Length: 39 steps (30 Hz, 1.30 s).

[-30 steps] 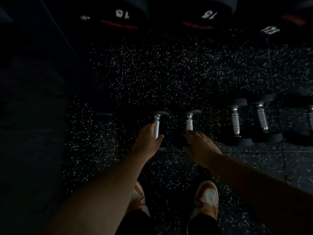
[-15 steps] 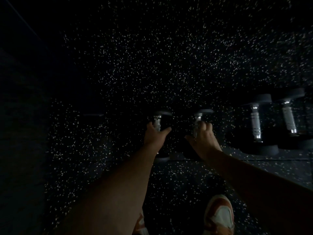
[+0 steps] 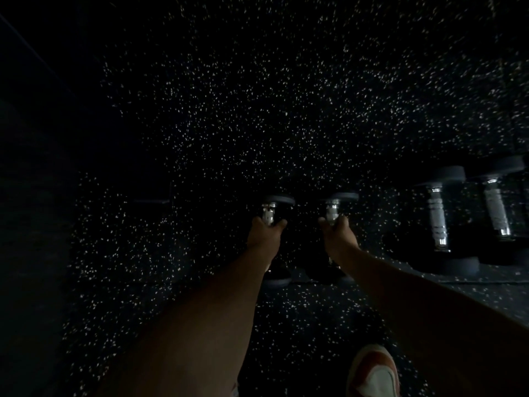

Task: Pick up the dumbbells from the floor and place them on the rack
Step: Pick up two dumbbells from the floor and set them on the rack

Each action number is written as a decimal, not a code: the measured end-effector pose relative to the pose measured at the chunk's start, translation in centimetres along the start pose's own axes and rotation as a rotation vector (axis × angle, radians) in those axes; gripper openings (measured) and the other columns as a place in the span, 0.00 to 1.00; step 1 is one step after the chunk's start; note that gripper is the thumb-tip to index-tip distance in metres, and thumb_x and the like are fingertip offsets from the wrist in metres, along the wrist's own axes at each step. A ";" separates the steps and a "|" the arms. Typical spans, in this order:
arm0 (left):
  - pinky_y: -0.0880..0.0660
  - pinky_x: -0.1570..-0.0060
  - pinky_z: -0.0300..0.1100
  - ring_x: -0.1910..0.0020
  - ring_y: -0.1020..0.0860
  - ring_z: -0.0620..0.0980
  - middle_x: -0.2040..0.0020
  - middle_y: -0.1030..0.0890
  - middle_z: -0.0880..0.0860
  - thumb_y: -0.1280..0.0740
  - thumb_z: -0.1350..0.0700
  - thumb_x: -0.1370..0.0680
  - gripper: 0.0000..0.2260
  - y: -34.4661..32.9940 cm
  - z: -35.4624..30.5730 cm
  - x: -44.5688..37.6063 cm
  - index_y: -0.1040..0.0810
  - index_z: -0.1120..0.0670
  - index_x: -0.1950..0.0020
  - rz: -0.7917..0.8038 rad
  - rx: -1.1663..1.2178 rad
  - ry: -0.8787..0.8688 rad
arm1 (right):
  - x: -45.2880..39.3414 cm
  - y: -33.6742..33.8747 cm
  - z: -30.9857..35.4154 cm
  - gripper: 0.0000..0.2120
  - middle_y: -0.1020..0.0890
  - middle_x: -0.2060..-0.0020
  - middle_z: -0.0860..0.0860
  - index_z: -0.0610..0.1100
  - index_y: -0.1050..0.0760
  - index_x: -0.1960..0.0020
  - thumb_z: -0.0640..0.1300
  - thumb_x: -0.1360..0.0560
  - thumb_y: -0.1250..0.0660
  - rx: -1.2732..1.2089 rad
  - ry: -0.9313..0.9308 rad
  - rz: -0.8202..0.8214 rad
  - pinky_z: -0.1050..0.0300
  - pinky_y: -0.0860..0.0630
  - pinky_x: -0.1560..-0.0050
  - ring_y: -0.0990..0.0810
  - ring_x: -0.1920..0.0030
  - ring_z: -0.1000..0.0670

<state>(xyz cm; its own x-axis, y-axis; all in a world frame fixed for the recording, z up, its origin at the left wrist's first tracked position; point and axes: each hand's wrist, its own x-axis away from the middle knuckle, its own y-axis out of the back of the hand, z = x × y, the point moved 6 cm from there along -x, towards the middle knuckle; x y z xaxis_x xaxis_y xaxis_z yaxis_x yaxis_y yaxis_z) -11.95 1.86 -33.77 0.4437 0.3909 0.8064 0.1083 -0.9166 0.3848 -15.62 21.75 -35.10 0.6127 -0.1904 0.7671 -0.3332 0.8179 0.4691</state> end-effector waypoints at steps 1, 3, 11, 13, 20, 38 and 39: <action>0.25 0.44 0.49 0.42 0.22 0.60 0.39 0.21 0.60 0.31 0.47 0.23 0.23 0.2 0.0 0.0 0.30 0.60 0.34 -0.007 0.012 -0.006 | 0.1 0.1 0.0 0.20 0.23 0.55 0.48 0.45 0.34 0.36 0.57 0.21 0.40 0.005 -0.004 -0.001 0.54 0.31 0.61 0.26 0.64 0.53; 0.25 0.39 0.53 0.41 0.22 0.60 0.39 0.21 0.61 0.34 0.48 0.21 0.21 0.4 -0.2 0.5 0.29 0.60 0.35 0.009 0.035 -0.024 | 0.6 0.4 0.0 0.21 0.24 0.58 0.50 0.45 0.33 0.35 0.58 0.21 0.40 0.002 -0.001 -0.001 0.55 0.31 0.64 0.26 0.64 0.53; 0.26 0.54 0.46 0.56 0.24 0.54 0.46 0.21 0.56 0.34 0.44 0.22 0.21 4.0 -2.5 7.6 0.28 0.57 0.36 -0.067 0.072 0.004 | 8.1 4.0 1.5 0.18 0.20 0.57 0.48 0.45 0.31 0.39 0.57 0.21 0.38 -0.036 0.001 0.024 0.47 0.22 0.59 0.21 0.60 0.47; 0.24 0.51 0.48 0.54 0.23 0.54 0.48 0.22 0.55 0.35 0.43 0.22 0.22 5.6 -3.6 10.4 0.29 0.56 0.36 -0.038 0.091 -0.006 | 11.0 5.4 2.7 0.16 0.19 0.55 0.46 0.45 0.30 0.40 0.55 0.21 0.38 -0.063 0.008 0.042 0.43 0.22 0.54 0.21 0.59 0.44; 0.24 0.52 0.50 0.58 0.23 0.54 0.56 0.22 0.53 0.33 0.44 0.24 0.17 12.8 -10.1 21.7 0.26 0.57 0.46 -0.030 0.155 -0.087 | 22.7 11.4 10.8 0.16 0.18 0.56 0.44 0.46 0.30 0.50 0.60 0.23 0.37 -0.029 0.110 0.015 0.43 0.20 0.53 0.19 0.58 0.43; 0.29 0.62 0.48 0.66 0.27 0.52 0.61 0.23 0.54 0.34 0.48 0.22 0.08 35.9 -32.7 43.6 0.27 0.51 0.49 0.026 0.332 -0.415 | 48.3 26.6 37.9 0.14 0.20 0.66 0.51 0.48 0.29 0.55 0.59 0.23 0.37 -0.056 0.403 -0.075 0.53 0.25 0.63 0.21 0.66 0.50; 0.29 0.63 0.47 0.67 0.26 0.52 0.61 0.23 0.54 0.34 0.48 0.22 0.08 36.9 -34.2 44.2 0.27 0.51 0.49 0.019 0.329 -0.437 | 49.2 27.3 39.3 0.14 0.20 0.65 0.51 0.49 0.28 0.55 0.59 0.23 0.37 -0.054 0.412 -0.094 0.56 0.26 0.64 0.21 0.65 0.50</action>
<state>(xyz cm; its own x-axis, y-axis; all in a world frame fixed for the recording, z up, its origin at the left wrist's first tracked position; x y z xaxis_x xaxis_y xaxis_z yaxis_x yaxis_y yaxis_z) -18.74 -11.87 31.46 0.7691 0.3673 0.5230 0.3382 -0.9283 0.1546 -22.79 13.38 32.64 0.8774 -0.0415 0.4780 -0.2308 0.8369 0.4963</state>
